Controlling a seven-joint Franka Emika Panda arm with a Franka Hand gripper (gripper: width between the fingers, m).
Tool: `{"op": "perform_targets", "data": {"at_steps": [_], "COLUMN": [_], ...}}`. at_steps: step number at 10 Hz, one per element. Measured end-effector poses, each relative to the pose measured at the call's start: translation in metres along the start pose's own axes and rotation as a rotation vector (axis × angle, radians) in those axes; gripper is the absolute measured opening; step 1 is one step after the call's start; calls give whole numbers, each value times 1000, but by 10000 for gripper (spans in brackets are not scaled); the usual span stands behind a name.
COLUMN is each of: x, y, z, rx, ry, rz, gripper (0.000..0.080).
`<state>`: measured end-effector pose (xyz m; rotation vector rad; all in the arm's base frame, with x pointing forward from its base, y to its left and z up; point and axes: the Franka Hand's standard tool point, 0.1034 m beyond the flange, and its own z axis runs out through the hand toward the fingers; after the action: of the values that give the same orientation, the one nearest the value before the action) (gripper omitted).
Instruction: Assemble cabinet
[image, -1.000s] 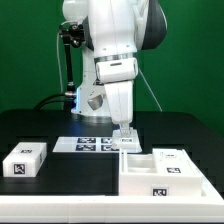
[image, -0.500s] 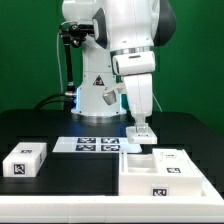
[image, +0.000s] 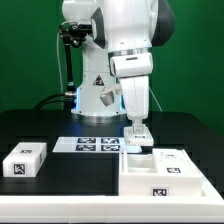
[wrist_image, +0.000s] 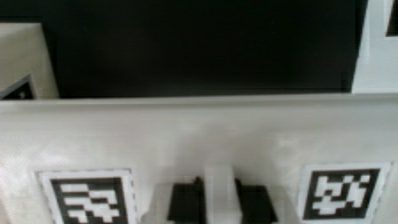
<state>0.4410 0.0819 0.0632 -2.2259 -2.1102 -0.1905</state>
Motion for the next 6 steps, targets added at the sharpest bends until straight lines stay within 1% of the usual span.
{"op": "perform_targets", "data": {"at_steps": [1,2,6], "x": [4,9,6], "y": [-4,-8,-8], "z": [2,3,5], "rx": [26,46,48], "ry": [-7,-14,-12], "rz": [63,91,88], "gripper": [64,64,64]}}
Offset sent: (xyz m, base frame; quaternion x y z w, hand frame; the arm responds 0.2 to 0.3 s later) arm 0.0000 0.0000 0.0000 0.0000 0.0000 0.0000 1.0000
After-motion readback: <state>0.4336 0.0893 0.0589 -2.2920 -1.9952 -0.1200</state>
